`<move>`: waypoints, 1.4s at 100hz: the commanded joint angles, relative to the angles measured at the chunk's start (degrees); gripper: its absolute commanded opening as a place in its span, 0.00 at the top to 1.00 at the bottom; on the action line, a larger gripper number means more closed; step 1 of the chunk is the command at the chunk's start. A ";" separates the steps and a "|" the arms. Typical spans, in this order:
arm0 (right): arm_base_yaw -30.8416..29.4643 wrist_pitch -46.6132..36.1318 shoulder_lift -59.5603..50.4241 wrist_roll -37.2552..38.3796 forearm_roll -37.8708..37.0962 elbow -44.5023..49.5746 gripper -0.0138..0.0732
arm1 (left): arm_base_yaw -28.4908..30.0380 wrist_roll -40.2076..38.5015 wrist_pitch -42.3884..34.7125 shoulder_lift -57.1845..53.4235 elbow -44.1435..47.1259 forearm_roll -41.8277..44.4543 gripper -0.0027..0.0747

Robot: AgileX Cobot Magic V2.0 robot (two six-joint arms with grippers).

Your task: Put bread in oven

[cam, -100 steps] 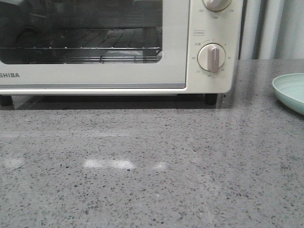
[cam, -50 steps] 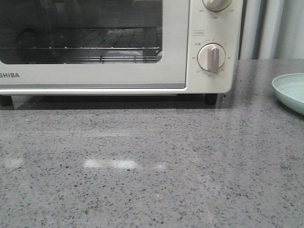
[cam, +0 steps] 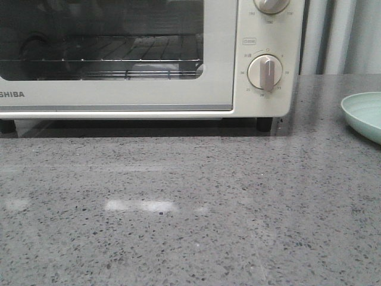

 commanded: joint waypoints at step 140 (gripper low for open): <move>5.67 62.82 30.67 -7.63 3.59 -40.02 0.92 | -32.66 7.58 20.16 48.32 -46.26 -0.25 0.99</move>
